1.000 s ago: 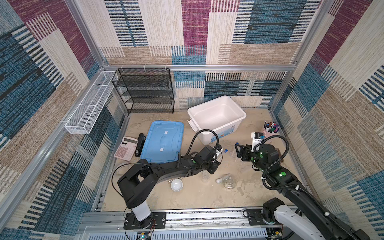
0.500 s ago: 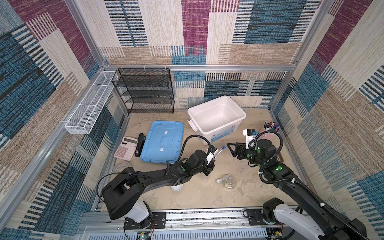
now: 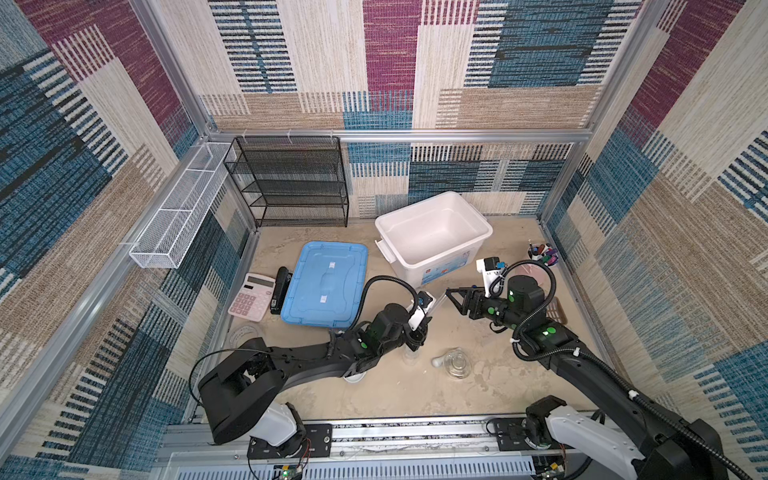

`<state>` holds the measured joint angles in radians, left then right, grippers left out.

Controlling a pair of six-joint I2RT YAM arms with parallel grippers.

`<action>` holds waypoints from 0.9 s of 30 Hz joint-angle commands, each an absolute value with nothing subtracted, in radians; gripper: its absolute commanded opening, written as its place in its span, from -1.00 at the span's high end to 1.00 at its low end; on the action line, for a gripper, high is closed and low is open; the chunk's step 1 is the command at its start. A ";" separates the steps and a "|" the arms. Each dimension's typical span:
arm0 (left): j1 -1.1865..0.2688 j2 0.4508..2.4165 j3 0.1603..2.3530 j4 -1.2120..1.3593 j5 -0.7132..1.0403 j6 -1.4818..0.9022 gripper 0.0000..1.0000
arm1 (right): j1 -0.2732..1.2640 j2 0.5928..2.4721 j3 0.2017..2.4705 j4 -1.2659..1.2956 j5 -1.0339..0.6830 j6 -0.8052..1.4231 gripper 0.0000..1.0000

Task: Organize the chemistry lab equipment
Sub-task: 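Grasp the tube's blue cap with the right gripper above the left gripper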

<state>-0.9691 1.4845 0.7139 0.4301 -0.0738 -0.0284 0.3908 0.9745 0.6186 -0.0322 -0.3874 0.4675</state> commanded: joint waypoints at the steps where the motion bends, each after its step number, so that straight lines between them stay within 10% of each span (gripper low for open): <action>1: -0.971 1.480 0.703 0.494 -0.058 -0.012 0.67 | 0.391 0.985 0.614 0.036 -0.431 0.497 -0.17; 27: -0.979 1.486 0.690 0.539 -0.045 -0.005 0.67 | 0.397 1.028 0.598 0.093 -0.488 0.535 0.25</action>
